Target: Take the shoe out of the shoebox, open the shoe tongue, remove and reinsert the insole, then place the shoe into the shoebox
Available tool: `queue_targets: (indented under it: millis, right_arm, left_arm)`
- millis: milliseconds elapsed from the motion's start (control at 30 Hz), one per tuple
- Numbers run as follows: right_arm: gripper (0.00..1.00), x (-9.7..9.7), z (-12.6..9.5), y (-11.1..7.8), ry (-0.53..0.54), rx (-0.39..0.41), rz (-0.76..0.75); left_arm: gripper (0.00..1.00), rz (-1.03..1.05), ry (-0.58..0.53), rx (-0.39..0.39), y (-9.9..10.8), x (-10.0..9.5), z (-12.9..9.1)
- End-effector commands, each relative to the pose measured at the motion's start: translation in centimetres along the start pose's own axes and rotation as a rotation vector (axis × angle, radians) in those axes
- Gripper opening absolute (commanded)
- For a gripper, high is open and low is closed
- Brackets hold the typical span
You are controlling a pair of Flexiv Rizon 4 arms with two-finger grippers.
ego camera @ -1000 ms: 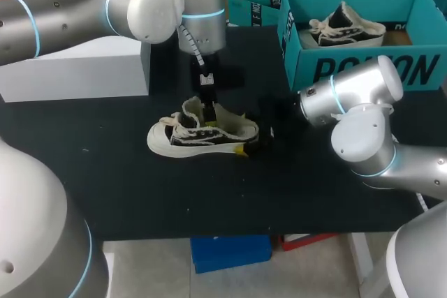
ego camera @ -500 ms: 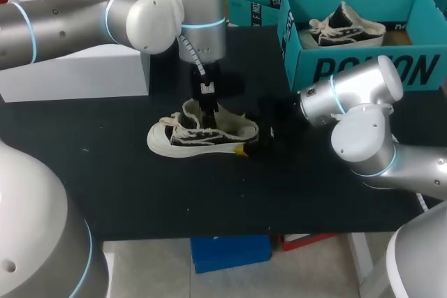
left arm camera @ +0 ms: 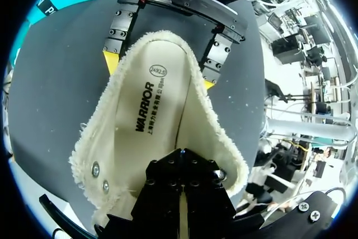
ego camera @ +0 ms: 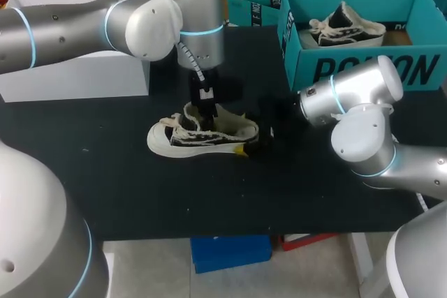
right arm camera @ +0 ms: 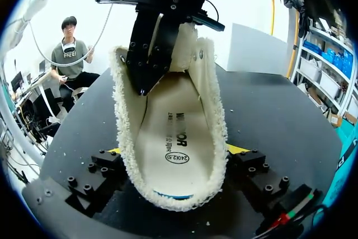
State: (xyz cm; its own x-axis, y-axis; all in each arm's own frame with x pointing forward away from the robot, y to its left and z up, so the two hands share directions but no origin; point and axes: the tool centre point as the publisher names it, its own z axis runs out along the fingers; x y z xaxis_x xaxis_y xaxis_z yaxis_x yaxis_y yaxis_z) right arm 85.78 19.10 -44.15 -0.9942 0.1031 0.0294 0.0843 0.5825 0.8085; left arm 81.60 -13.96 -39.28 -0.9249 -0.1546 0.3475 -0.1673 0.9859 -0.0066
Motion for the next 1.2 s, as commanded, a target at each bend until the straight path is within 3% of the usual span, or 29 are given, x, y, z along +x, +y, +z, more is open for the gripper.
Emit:
queue_targets:
  millis: [33, 667, 1200]
  right_arm:
    - [0.0, 0.0, 0.2, 0.1, -0.001, 0.003, 0.002]
    - [0.0, 0.0, 0.2, 0.1, -0.001, 0.003, 0.002]
    - [0.0, 0.0, 0.2, 0.1, -0.001, 0.003, 0.002]
  left_arm:
    - [0.0, -0.006, 0.0, 0.002, -0.2, -0.3, 0.9]
    - [0.0, -0.023, 0.044, -0.003, -0.5, -0.4, 2.9]
    - [0.0, -0.06, -0.037, -0.042, -1.0, -0.1, 3.7]
